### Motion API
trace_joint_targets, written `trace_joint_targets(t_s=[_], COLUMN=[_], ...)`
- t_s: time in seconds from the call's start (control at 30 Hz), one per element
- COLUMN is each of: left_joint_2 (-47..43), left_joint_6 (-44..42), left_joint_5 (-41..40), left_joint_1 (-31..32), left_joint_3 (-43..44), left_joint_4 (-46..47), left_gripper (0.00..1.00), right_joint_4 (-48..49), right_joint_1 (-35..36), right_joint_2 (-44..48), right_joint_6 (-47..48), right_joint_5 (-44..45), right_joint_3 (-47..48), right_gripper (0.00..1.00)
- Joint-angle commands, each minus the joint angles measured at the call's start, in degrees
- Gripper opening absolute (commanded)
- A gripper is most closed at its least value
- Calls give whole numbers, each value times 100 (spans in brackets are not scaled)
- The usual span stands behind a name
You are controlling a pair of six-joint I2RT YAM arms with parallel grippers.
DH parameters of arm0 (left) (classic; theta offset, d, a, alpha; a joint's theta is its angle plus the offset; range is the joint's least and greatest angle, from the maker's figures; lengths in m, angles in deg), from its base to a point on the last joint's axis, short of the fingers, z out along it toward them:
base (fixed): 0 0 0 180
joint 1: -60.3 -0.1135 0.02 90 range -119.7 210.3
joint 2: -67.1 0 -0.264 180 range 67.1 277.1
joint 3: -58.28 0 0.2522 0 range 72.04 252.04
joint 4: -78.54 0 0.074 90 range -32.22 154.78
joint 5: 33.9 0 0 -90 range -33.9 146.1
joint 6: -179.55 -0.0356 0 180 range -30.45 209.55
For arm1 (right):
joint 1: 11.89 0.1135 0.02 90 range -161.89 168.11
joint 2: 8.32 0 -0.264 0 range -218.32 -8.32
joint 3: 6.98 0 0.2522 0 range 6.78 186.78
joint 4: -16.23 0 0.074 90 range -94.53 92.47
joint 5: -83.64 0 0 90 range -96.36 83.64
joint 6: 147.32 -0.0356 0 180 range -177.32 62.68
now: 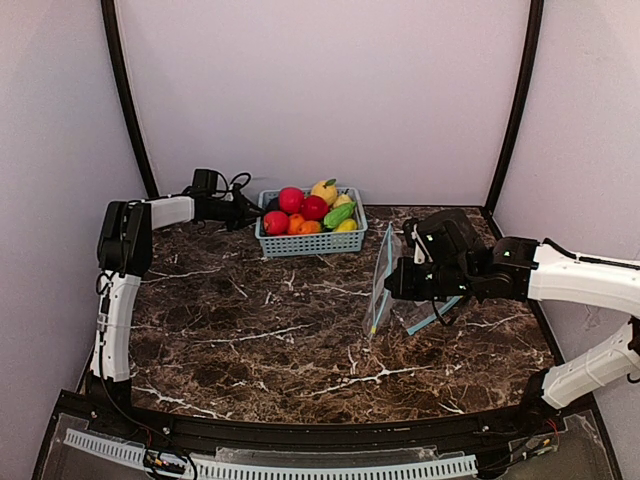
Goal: Place the food in the zip-top bag and seal the zipper
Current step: Adjust the bin at the corner of the board.
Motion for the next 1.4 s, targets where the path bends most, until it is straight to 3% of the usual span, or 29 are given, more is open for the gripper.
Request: trace_joint_targets(t_s=[0.0, 0.17, 0.47, 0.77, 0.87, 1.17, 1.33, 1.37], left_joint_2=[-372, -1430, -3356, -5357, -6041, -7702, -8155, -8234], left_joint_6=[-278, -360, -554, -900, -918, -1139, -1269, -1281], left_joint_5=[-46, -290, -750, -1437, -1794, -2614, -2788, -2797], left_joint_1=[-81, -379, -854, -1142, -1173, -1172, -1176, -1173], left_joint_3=[-421, -1485, -4337, -6817, -7475, -8361, -8529, -8544], left_joint_4=[44, 480, 1151, 1094, 973, -90, -540, -619], left_gripper=[1, 1, 1, 1, 1, 1, 24, 34], right_joint_4=[31, 33, 58, 210, 390, 594, 622, 622], right_joint_1=[76, 81, 76, 140, 202, 354, 374, 381], right_joint_2=[97, 96, -92, -158, -163, -250, -445, -465], right_joint_6=[-58, -11, 158, 518, 759, 1137, 1212, 1222], right_joint_5=[98, 134, 56, -234, -386, -738, -815, -831], right_joint_3=[-26, 1, 180, 295, 281, 348, 499, 521], right_gripper=[0, 0, 0, 0, 0, 0, 0, 0])
